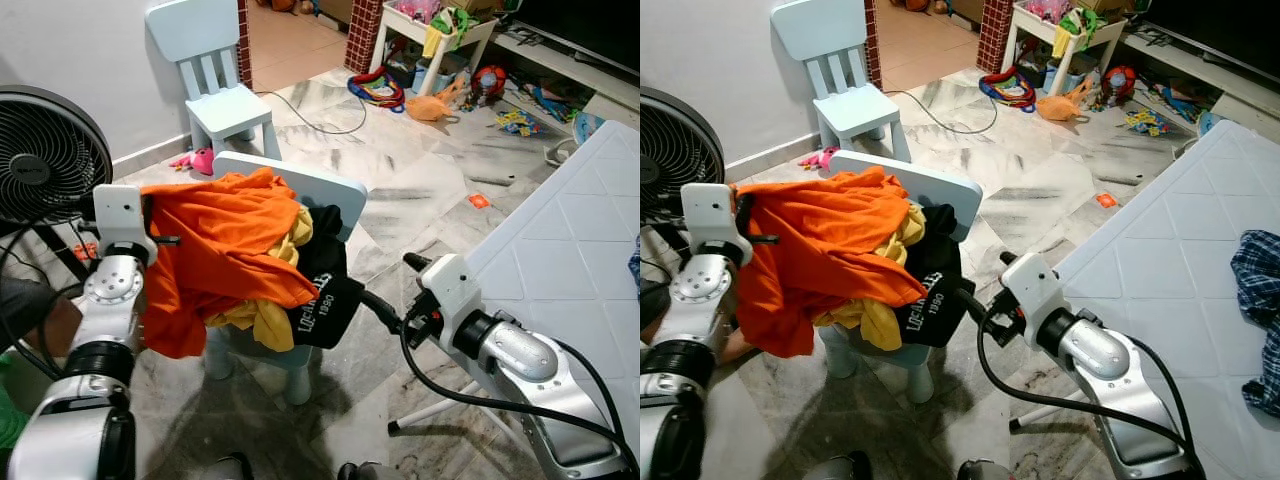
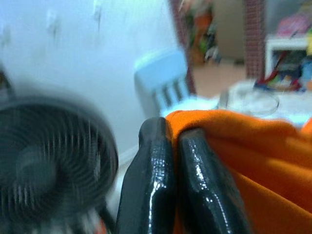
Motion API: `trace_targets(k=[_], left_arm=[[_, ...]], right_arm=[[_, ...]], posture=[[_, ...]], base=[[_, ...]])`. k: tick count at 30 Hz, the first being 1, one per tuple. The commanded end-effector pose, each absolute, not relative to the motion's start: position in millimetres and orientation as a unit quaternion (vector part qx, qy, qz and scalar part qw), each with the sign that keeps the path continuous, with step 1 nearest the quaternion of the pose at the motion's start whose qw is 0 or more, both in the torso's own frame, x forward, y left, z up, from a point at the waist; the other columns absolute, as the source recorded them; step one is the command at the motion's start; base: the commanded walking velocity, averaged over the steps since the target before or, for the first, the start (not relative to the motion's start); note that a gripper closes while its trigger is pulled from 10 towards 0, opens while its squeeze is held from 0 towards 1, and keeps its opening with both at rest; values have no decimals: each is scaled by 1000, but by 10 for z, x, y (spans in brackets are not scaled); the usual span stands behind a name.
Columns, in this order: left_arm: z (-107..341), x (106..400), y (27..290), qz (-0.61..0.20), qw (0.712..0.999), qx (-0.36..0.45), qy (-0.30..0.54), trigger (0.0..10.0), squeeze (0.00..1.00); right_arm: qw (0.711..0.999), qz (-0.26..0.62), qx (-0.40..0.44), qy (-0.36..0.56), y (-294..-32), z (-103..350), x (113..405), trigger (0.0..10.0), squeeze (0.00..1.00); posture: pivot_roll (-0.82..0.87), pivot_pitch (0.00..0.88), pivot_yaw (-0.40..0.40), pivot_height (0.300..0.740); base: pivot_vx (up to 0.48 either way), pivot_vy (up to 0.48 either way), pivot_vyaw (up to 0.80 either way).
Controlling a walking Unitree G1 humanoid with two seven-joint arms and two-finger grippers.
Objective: Hang hanger
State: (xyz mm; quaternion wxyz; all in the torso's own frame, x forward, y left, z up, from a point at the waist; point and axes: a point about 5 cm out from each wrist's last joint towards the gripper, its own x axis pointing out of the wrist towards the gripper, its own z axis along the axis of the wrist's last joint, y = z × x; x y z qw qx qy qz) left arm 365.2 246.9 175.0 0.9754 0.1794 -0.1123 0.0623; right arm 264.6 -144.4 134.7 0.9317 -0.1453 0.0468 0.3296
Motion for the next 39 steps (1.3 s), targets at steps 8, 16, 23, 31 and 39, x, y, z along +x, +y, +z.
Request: trace_targets(k=[8, 16, 23, 31, 39], left_arm=[[1573, 3542, 1564, -199, 948, 221, -113, 0, 0], [1079, 3103, 1491, -256, 944, 210, -8, 0, 0], [932, 2592, 1490, -279, 937, 200, 63, 0, 0], [914, 2272, 1433, -302, 924, 205, 110, 0, 0], [836, 2367, 1784, -182, 947, 219, 150, 0, 0]], right_arm=[[934, 321, -150, 42, -1449, 1341, 2670, 10000, 0], [934, 323, -150, 43, -1444, 1316, 2648, 10000, 0], [933, 325, -148, 43, -1419, 1305, 2669, 10000, 0], [931, 331, -146, 42, -1384, 1288, 2667, 10000, 0], [932, 329, -147, 40, -1385, 1288, 2687, 10000, 0]], posture=[[-171, 106, -67, 740], [-163, 109, -67, 740], [-137, 113, -75, 740], [-128, 113, -79, 740], [-127, 111, -71, 740]], base=[[0, 0, 0], [0, 0, 0], [0, 0, 0], [0, 0, 0], [0, 0, 0]])
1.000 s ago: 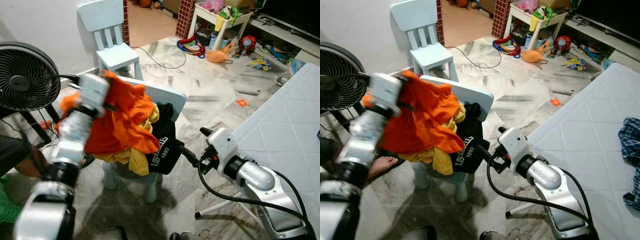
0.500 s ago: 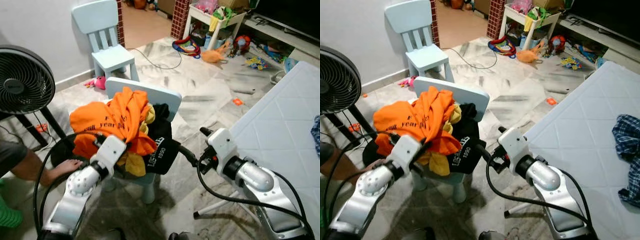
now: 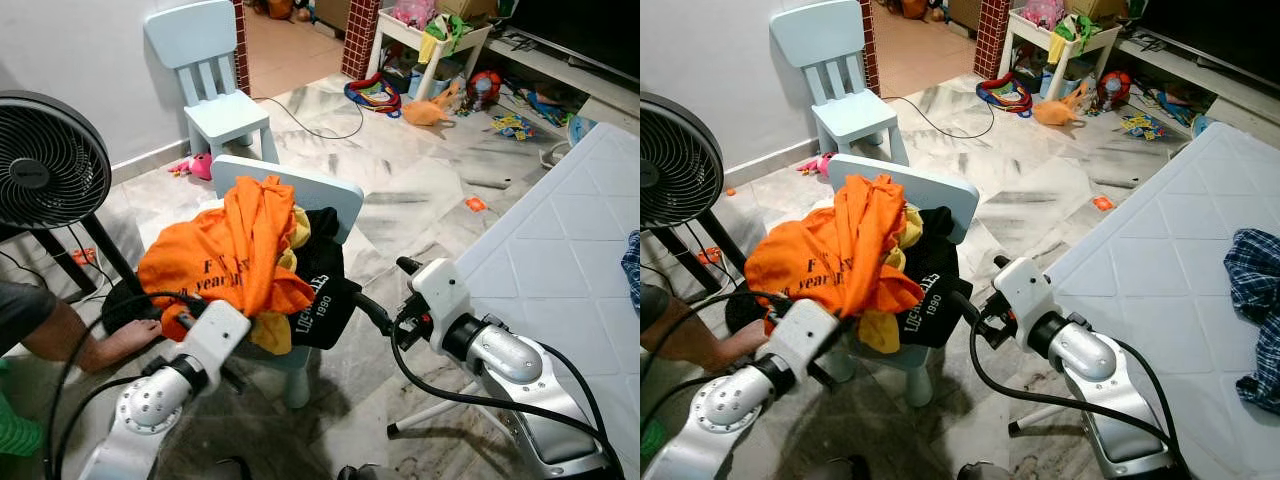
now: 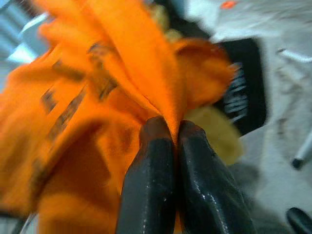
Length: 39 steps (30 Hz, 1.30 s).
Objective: Hang hanger
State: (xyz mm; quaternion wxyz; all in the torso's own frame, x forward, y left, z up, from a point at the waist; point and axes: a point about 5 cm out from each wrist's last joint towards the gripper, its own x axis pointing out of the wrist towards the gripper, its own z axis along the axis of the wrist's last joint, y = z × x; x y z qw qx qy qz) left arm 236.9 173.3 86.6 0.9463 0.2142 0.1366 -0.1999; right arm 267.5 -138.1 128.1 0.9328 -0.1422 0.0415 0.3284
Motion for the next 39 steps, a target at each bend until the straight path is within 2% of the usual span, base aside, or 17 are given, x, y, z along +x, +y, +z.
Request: trace_targets(k=[1, 2, 3, 4, 5, 6, 10, 14, 22, 32, 35, 38, 39], left_arm=[[838, 2371, 1794, -176, 948, 218, 152, 7255, 0], [824, 2386, 1817, -167, 950, 212, 159, 7255, 0], [816, 2409, 1853, -150, 952, 209, 165, 10000, 0], [813, 2436, 1897, -126, 959, 185, 173, 10000, 67], [815, 2439, 1903, -122, 961, 175, 175, 10000, 67], [821, 2440, 1905, -121, 963, 164, 179, 10000, 1000], [928, 2471, 1962, -70, 974, 162, 142, 10000, 1000], [1095, 2521, 2104, 45, 987, 123, 92, 10000, 1000], [1258, 2624, 2257, 107, 986, 118, 49, 10000, 1000], [1376, 2819, 2414, 147, 984, 94, 38, 10000, 1000], [1370, 2887, 2407, 131, 986, 85, 50, 10000, 1000], [1271, 2927, 2282, 61, 990, 88, 92, 10000, 1000], [1149, 2908, 2145, 0, 987, 90, 132, 10000, 1000]], right_arm=[[932, 329, -147, 40, -1385, 1287, 2687, 10000, 0], [932, 329, -147, 40, -1384, 1284, 2684, 10000, 0], [932, 329, -147, 40, -1382, 1281, 2681, 10000, 0], [932, 330, -146, 41, -1380, 1276, 2676, 10000, 0], [932, 330, -146, 41, -1379, 1275, 2676, 10000, 0], [932, 330, -147, 40, -1380, 1275, 2678, 10000, 0], [932, 330, -147, 39, -1379, 1279, 2696, 10000, 0], [932, 331, -145, 38, -1356, 1271, 2712, 10000, 0], [932, 331, -143, 33, -1328, 1268, 2727, 10000, 0], [933, 329, -141, 32, -1312, 1247, 2715, 10000, 0], [934, 328, -141, 31, -1311, 1247, 2718, 10000, 0], [934, 327, -141, 31, -1313, 1247, 2720, 10000, 0], [934, 327, -141, 31, -1315, 1245, 2722, 10000, 0]], posture=[[-127, 111, -71, 740], [-127, 111, -71, 740], [-128, 110, -71, 740], [-127, 109, -71, 740], [-127, 109, -72, 740], [-127, 108, -71, 740], [-121, 107, -71, 740], [-110, 104, -71, 740], [-106, 96, -65, 740], [-108, 96, -58, 740], [-109, 97, -56, 740], [-109, 96, -56, 740], [-107, 95, -56, 740]], base=[[0, 0, 0], [0, 0, 0], [0, 0, 0], [0, 0, 0], [0, 0, 0], [0, 0, 0], [0, 0, 0], [0, 0, 0], [0, 0, 0], [0, 0, 0], [0, 0, 0], [0, 0, 0], [0, 0, 0]])
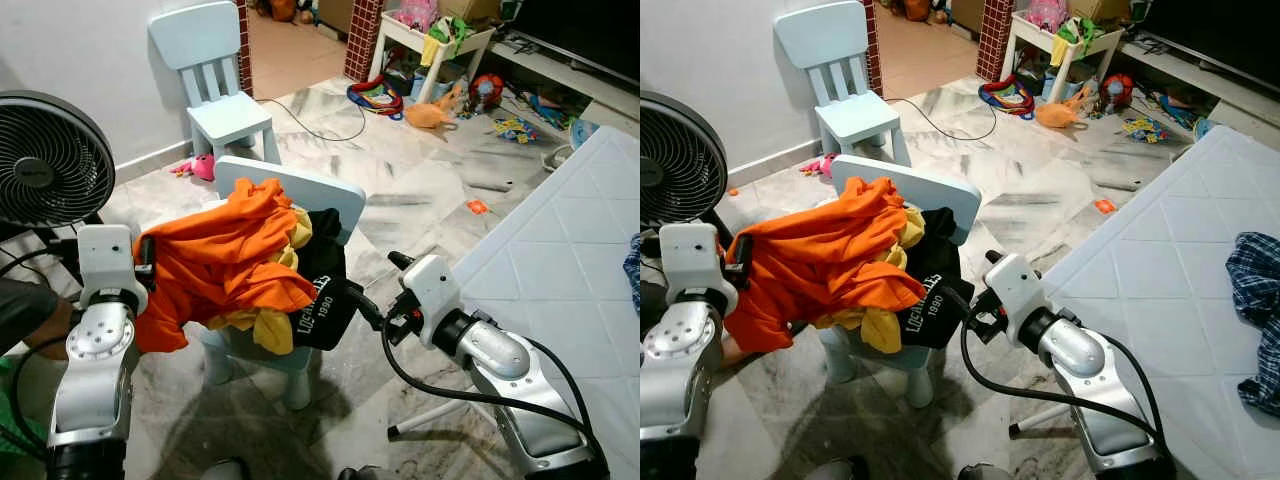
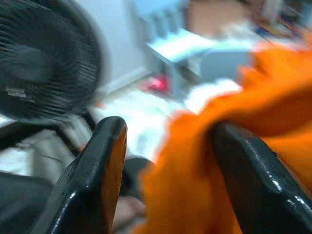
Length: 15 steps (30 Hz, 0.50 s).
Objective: Hang hanger
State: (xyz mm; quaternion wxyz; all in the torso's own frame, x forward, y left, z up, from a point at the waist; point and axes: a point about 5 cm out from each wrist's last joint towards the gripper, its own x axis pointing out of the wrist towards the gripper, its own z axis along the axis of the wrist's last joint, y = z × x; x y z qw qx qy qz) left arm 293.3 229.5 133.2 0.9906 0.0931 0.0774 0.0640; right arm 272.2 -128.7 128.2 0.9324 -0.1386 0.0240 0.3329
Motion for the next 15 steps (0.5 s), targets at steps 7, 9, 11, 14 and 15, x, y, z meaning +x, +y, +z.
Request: trace_targets(k=[7, 9, 11, 14, 15], left_arm=[[1029, 2846, 1902, -43, 985, 78, 148, 10000, 1000], [1045, 2845, 1894, -37, 987, 75, 141, 10000, 1000], [1099, 2849, 1914, -27, 989, 75, 124, 10000, 1000], [1309, 2877, 2098, 49, 995, 62, 58, 10000, 1000], [1381, 2889, 2213, 87, 994, 58, 39, 10000, 1000]], right_arm=[[935, 325, -140, 30, -1312, 1245, 2722, 10000, 0], [935, 325, -140, 30, -1313, 1243, 2718, 10000, 0], [935, 325, -140, 30, -1313, 1242, 2715, 10000, 0], [935, 325, -141, 31, -1321, 1243, 2712, 10000, 0], [935, 324, -141, 31, -1327, 1243, 2718, 10000, 0]], posture=[[-109, 95, -52, 740], [-110, 97, -51, 740], [-111, 98, -52, 740], [-111, 98, -52, 740], [-106, 99, -56, 740]], base=[[0, 0, 0], [0, 0, 0], [0, 0, 0], [0, 0, 0], [0, 0, 0]])
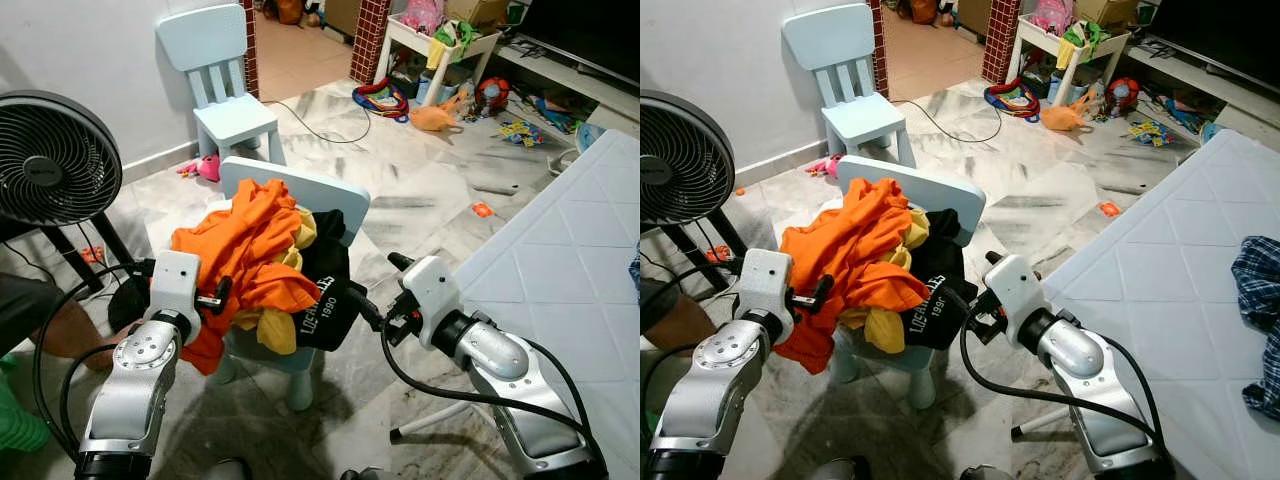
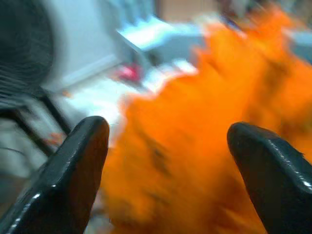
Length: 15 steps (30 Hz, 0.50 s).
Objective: Hang hanger
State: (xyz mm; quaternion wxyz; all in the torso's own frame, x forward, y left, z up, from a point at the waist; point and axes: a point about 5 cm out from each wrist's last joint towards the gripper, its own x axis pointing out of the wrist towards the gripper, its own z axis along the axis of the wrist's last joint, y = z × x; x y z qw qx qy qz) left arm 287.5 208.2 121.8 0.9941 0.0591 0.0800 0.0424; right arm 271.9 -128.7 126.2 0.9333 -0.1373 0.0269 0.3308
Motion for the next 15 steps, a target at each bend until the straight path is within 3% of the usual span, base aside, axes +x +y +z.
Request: trace_targets(k=[1, 9, 13, 14, 15], left_arm=[[1426, 2911, 2336, 119, 991, 51, 31, 10000, 1000], [1431, 3055, 2481, 133, 989, 40, 46, 10000, 1000], [1416, 3327, 2429, 108, 993, 14, 54, 10000, 1000], [1395, 3376, 2402, 98, 993, 11, 62, 10000, 953], [1381, 3421, 2374, 88, 994, 6, 67, 10000, 208]], right_arm=[[935, 324, -141, 30, -1323, 1245, 2727, 10000, 0], [934, 328, -139, 25, -1285, 1262, 2727, 10000, 0], [936, 324, -139, 23, -1312, 1275, 2713, 10000, 0], [936, 323, -138, 23, -1318, 1282, 2708, 10000, 0], [936, 322, -138, 22, -1322, 1290, 2704, 10000, 0]], posture=[[-105, 100, -57, 740], [-106, 101, -61, 740], [-122, 107, -58, 740], [-129, 109, -56, 740], [-135, 110, -54, 740]], base=[[0, 0, 0], [0, 0, 0], [0, 0, 0], [0, 0, 0], [0, 0, 0]])
